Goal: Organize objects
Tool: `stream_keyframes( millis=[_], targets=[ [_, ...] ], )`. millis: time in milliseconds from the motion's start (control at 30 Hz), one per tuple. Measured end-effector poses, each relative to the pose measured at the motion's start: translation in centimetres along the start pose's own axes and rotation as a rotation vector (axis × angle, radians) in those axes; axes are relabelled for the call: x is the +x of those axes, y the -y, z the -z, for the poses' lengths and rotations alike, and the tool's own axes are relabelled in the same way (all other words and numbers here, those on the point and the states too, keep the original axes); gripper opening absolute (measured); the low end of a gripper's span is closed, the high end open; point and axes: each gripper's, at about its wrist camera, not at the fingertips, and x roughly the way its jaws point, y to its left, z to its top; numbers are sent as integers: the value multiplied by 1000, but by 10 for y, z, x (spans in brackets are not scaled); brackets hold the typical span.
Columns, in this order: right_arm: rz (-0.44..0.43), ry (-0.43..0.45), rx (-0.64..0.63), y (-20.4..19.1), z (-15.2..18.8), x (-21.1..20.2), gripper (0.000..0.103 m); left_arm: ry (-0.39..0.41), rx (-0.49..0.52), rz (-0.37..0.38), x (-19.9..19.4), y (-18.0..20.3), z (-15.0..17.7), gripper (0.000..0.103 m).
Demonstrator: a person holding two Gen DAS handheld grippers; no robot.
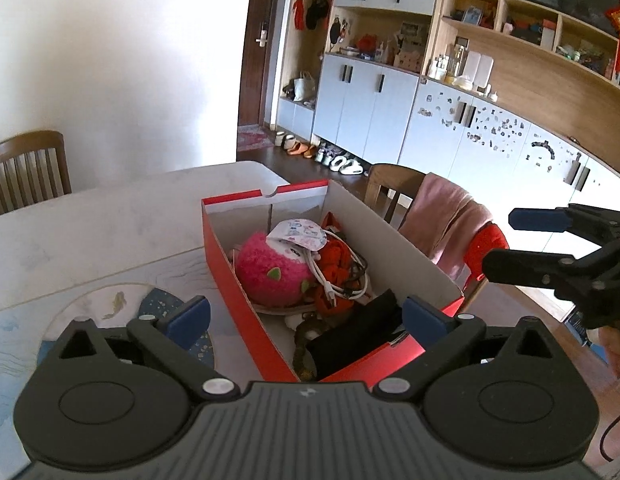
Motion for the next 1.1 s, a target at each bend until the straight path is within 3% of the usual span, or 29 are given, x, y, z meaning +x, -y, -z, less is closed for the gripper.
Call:
stream_keyframes(
  millis=[300,1100],
  targets=[
    [-15,31,31,-4,3,-10,102,24,15,3,-12,6,5,103],
    [14,5,49,-9,14,-10,102,36,-5,-30,-19,2,11,103]
  ],
)
